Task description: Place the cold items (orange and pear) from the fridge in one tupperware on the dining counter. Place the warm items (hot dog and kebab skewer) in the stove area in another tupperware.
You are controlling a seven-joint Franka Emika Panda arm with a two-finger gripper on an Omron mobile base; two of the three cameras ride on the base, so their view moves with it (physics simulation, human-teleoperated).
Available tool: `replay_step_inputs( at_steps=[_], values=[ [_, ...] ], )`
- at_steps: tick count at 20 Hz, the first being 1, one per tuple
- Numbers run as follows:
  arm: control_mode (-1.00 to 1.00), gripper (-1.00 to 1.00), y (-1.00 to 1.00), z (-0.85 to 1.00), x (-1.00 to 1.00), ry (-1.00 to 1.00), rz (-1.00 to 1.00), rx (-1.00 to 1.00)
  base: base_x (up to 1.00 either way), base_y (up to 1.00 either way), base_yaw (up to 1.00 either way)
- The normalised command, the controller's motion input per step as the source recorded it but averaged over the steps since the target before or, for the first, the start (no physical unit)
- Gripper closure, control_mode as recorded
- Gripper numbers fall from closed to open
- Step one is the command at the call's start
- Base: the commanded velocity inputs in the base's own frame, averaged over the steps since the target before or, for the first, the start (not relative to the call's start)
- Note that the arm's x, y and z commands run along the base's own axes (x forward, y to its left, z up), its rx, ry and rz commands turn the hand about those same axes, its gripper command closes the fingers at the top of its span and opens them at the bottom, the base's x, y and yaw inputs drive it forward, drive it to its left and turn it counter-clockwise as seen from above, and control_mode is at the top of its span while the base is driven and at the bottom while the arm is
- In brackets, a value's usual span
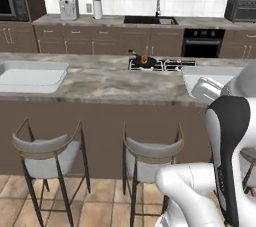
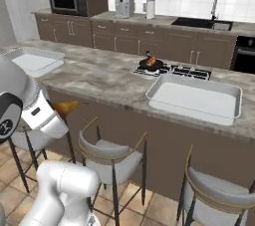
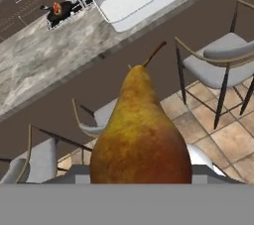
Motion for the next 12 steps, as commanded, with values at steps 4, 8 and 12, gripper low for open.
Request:
replay_step_inputs(
  at_steps=[4,8,12],
  values=[
    [1.0,1.0,0.0,0.0,0.0,0.0,0.0,0.0,0.17,1.0,-0.24],
    [1.0,1.0,0.0,0.0,0.0,0.0,0.0,0.0,0.15,0.94,-0.19],
    [1.0,1.0,0.0,0.0,0.0,0.0,0.0,0.0,0.22,0.94,-0.11]
  ],
)
